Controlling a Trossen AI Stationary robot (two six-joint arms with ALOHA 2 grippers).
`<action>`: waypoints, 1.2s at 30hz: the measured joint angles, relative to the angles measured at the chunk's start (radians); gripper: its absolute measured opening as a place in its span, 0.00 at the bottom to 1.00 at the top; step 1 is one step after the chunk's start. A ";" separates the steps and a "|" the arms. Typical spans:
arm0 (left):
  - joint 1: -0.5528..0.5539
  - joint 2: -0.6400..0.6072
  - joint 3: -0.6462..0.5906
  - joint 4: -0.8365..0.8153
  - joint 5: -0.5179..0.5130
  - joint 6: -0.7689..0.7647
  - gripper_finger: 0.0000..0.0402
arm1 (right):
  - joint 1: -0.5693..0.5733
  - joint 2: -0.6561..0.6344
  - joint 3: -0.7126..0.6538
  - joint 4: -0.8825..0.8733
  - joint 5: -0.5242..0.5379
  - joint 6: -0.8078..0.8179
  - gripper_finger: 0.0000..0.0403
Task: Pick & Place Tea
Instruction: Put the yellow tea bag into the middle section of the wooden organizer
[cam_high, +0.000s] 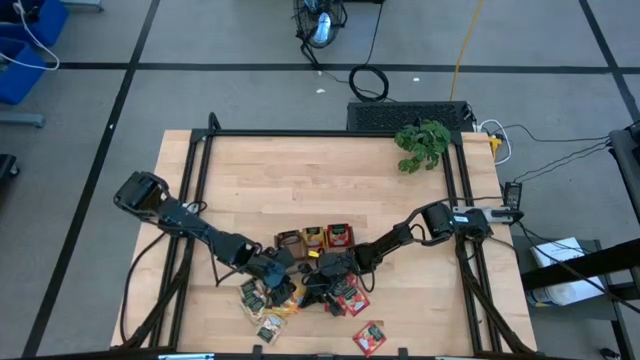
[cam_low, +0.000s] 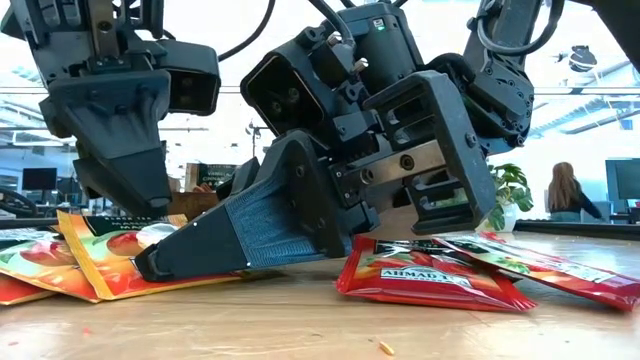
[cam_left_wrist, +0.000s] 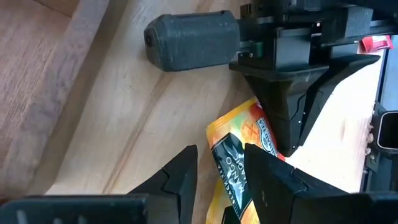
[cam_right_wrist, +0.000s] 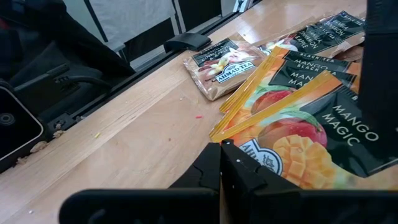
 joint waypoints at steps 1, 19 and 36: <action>-0.003 0.000 0.000 0.000 0.000 0.000 0.33 | -0.001 0.000 0.000 0.000 0.000 0.000 0.00; -0.027 0.079 0.001 0.069 0.015 0.006 0.27 | 0.000 0.002 -0.001 0.019 0.048 -0.002 0.00; -0.083 0.071 0.209 -0.204 -0.006 0.230 0.01 | 0.038 -0.027 -0.002 0.014 0.053 -0.068 0.01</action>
